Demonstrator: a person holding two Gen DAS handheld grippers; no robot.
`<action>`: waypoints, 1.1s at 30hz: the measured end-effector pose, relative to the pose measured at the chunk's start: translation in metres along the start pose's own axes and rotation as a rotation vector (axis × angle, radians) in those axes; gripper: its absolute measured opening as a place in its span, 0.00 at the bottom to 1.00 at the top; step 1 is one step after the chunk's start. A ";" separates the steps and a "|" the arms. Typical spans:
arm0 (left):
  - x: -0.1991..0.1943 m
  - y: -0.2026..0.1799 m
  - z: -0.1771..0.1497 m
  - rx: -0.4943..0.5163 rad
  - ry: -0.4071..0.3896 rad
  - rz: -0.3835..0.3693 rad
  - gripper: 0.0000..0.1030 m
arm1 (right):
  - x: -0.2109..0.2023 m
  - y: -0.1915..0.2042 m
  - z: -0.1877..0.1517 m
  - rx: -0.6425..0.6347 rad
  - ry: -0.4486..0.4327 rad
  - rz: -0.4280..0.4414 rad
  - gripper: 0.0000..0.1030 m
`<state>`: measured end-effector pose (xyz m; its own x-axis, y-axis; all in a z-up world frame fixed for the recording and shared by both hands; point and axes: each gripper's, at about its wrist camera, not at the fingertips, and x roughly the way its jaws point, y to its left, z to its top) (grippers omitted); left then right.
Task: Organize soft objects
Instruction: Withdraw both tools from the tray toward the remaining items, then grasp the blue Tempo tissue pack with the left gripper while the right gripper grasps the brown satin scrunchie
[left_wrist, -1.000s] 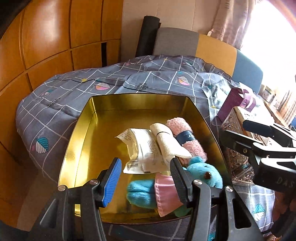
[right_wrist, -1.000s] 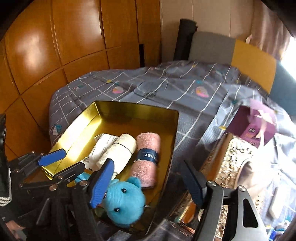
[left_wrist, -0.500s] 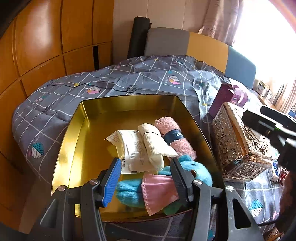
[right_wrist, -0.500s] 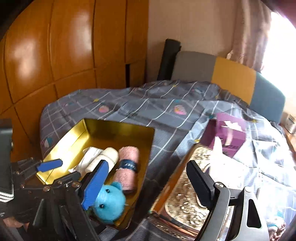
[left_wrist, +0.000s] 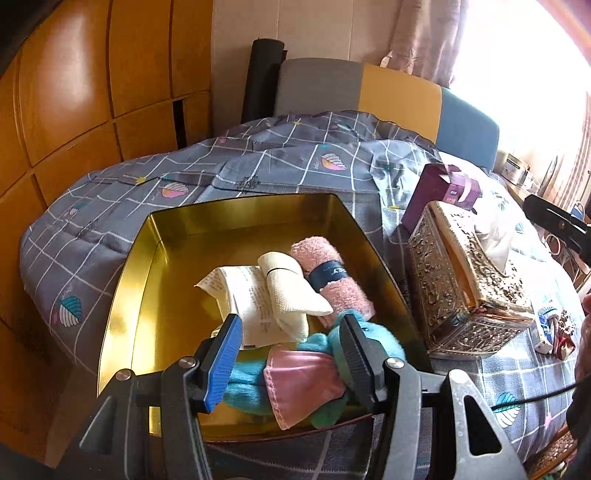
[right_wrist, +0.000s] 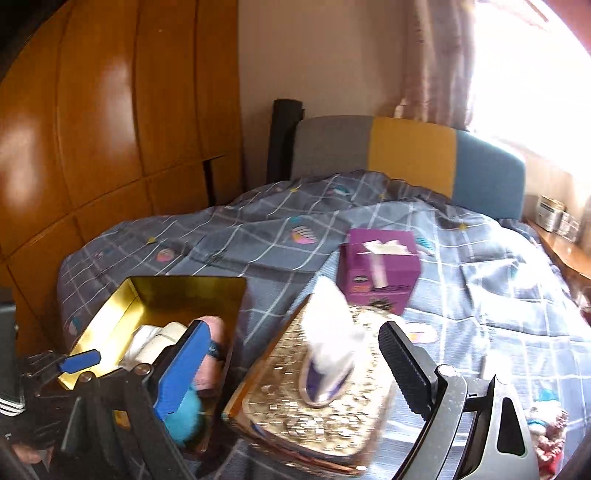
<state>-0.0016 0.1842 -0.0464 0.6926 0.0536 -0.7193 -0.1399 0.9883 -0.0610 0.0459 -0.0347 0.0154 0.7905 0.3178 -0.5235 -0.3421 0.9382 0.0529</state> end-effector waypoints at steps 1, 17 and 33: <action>-0.001 -0.001 0.001 0.002 -0.002 -0.006 0.54 | -0.002 -0.005 0.000 0.007 -0.003 -0.014 0.91; -0.025 -0.035 0.018 0.070 -0.085 -0.092 0.54 | -0.045 -0.184 -0.034 0.262 0.060 -0.370 0.94; -0.067 -0.145 0.042 0.330 -0.160 -0.345 0.54 | -0.091 -0.366 -0.125 0.926 0.074 -0.577 0.94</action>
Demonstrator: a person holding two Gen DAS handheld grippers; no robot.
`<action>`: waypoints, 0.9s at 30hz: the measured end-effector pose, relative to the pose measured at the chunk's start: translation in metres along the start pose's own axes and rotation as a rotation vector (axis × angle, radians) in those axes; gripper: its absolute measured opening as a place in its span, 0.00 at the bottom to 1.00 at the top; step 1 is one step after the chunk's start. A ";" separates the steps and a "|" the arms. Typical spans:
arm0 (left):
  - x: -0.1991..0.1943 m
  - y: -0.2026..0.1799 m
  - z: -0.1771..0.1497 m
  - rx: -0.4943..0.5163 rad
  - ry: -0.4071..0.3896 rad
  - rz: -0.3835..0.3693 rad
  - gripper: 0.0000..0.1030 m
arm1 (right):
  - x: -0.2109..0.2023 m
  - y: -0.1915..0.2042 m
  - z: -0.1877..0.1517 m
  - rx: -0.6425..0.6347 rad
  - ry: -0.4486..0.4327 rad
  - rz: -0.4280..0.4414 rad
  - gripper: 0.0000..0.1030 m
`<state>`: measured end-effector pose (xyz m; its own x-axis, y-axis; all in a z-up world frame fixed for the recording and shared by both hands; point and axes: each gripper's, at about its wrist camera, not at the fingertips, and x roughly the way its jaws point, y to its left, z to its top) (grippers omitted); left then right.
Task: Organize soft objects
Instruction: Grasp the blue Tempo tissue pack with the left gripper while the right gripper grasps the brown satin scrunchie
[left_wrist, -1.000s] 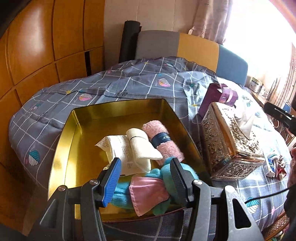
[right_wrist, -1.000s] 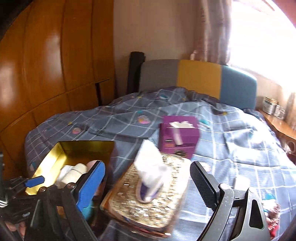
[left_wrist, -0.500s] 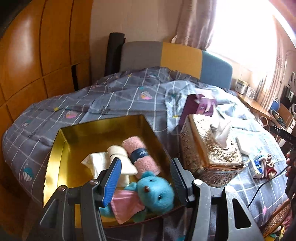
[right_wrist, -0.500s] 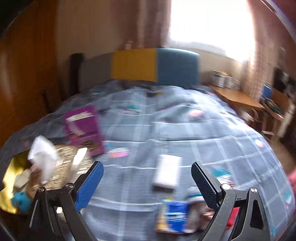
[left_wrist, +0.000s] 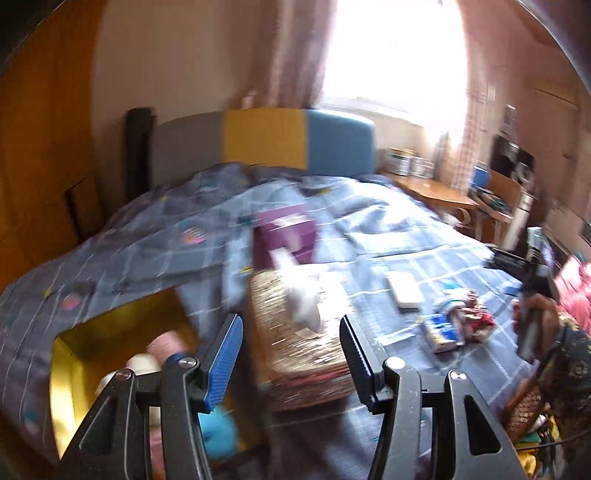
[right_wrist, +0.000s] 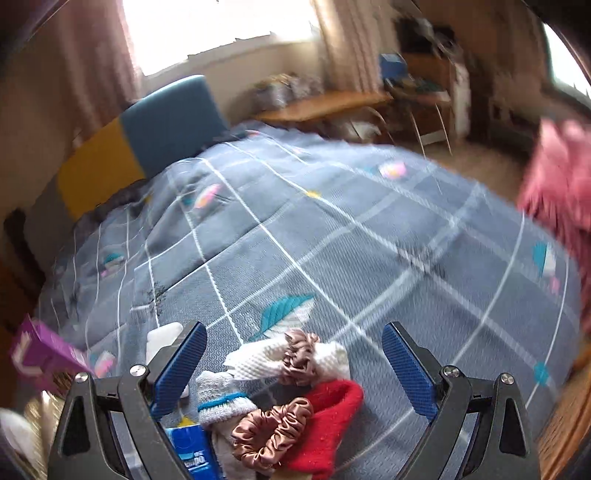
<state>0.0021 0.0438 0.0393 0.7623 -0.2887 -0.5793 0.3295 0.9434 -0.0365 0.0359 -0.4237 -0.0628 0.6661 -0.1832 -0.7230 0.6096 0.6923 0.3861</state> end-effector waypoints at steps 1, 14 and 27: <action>0.004 -0.013 0.005 0.028 0.004 -0.025 0.54 | 0.000 -0.004 0.000 0.026 0.003 0.012 0.94; 0.135 -0.148 -0.005 0.183 0.321 -0.272 0.53 | 0.006 -0.010 -0.004 0.109 0.073 0.142 0.94; 0.233 -0.210 -0.020 0.123 0.548 -0.340 0.53 | 0.011 -0.008 -0.005 0.120 0.107 0.195 0.94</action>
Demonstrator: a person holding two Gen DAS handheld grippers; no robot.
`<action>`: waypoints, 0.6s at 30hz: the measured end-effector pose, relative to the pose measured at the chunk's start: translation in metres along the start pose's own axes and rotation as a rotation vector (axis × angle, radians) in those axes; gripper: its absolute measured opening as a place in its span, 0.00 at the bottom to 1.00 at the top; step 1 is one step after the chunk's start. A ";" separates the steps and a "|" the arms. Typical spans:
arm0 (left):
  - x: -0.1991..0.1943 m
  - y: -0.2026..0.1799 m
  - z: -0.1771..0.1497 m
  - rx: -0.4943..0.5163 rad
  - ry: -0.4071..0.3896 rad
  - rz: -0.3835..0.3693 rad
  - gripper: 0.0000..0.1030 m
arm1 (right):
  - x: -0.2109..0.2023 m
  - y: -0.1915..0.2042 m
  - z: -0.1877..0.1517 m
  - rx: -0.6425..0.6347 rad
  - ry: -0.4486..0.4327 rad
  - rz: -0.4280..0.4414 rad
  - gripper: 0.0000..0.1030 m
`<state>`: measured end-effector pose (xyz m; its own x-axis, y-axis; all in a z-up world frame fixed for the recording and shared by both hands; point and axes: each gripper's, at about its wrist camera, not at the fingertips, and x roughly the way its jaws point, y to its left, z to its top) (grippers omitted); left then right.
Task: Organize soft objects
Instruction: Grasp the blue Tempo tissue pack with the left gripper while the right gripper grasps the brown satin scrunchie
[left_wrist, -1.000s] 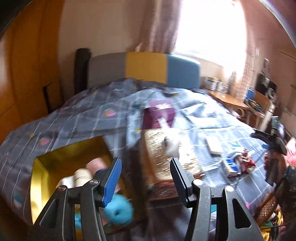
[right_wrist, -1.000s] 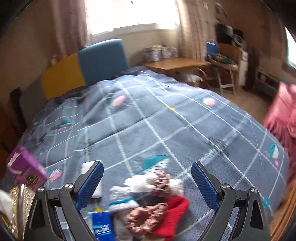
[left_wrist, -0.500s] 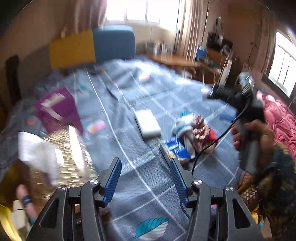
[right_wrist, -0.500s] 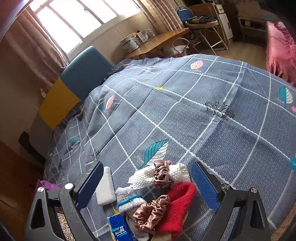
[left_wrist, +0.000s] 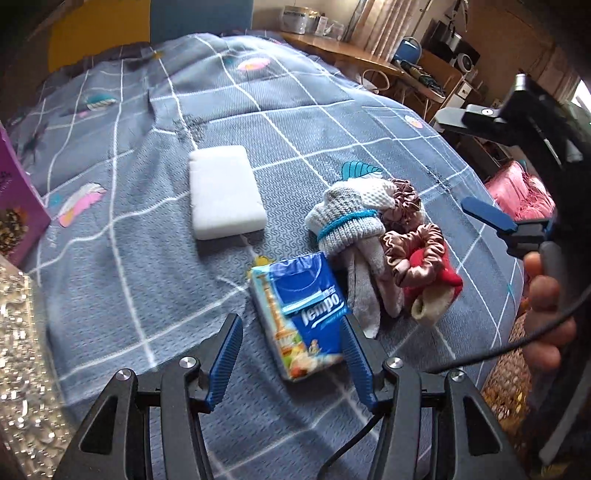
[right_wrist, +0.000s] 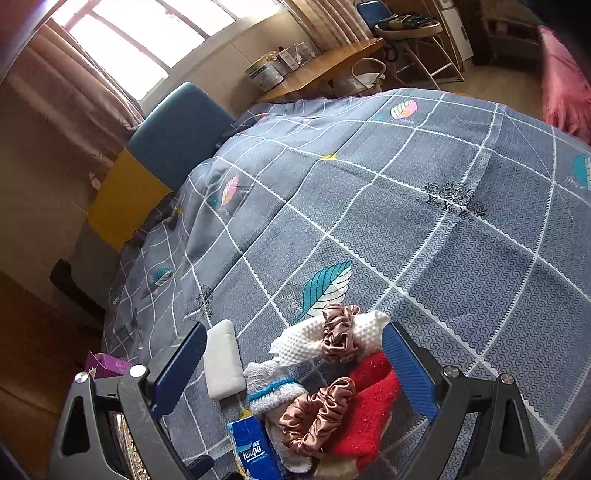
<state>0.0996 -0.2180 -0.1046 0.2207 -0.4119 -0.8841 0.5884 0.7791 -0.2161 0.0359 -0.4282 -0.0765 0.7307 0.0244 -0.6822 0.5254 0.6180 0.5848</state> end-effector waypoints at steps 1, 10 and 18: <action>0.004 -0.001 0.003 -0.013 0.005 -0.013 0.53 | 0.001 0.000 0.000 -0.002 0.002 0.001 0.94; 0.022 0.007 0.012 -0.054 0.003 -0.022 0.56 | 0.006 -0.007 0.000 0.033 0.028 0.003 0.93; 0.007 0.028 -0.010 -0.071 -0.023 0.015 0.53 | 0.024 -0.006 -0.005 -0.001 0.117 -0.034 0.70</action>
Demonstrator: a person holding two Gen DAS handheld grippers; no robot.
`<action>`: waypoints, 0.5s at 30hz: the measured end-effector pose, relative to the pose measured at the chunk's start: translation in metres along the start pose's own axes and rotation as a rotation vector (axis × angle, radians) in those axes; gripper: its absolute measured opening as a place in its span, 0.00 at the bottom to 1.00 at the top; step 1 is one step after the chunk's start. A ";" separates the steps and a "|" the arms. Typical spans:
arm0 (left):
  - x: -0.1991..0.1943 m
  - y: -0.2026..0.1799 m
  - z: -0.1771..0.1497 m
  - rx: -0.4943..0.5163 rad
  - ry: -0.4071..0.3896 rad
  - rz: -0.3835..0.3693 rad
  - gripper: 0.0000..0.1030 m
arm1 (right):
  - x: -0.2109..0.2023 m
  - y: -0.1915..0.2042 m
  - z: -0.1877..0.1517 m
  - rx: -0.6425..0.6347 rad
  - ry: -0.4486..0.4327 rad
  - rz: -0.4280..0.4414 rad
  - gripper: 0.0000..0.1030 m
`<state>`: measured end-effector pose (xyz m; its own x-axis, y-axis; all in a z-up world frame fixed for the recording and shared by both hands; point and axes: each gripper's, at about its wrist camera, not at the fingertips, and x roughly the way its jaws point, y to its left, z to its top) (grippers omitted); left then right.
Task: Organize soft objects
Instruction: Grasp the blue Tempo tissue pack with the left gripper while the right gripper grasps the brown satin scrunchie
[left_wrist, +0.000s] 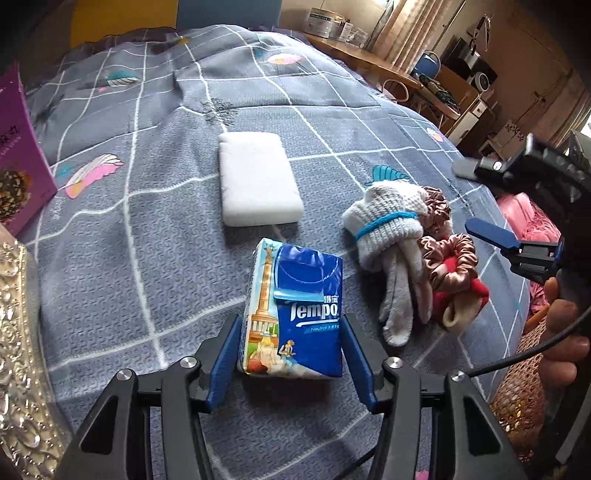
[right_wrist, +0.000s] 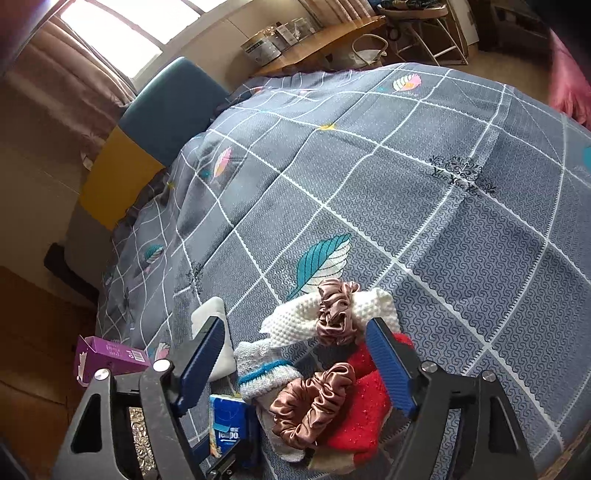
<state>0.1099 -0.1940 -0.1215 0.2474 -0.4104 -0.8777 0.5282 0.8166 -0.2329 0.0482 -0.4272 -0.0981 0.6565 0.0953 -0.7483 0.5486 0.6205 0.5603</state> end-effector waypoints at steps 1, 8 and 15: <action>0.001 0.000 0.001 0.005 0.004 0.009 0.54 | 0.003 -0.001 -0.001 -0.003 0.014 -0.018 0.63; -0.002 0.001 -0.002 0.024 -0.015 0.053 0.50 | 0.014 -0.001 -0.007 -0.021 0.087 -0.038 0.55; -0.024 0.013 -0.037 0.024 -0.051 0.077 0.50 | 0.021 0.014 -0.015 -0.105 0.119 -0.062 0.48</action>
<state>0.0808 -0.1591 -0.1190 0.3289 -0.3679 -0.8698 0.5252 0.8367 -0.1554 0.0617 -0.4052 -0.1115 0.5535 0.1420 -0.8207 0.5250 0.7055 0.4761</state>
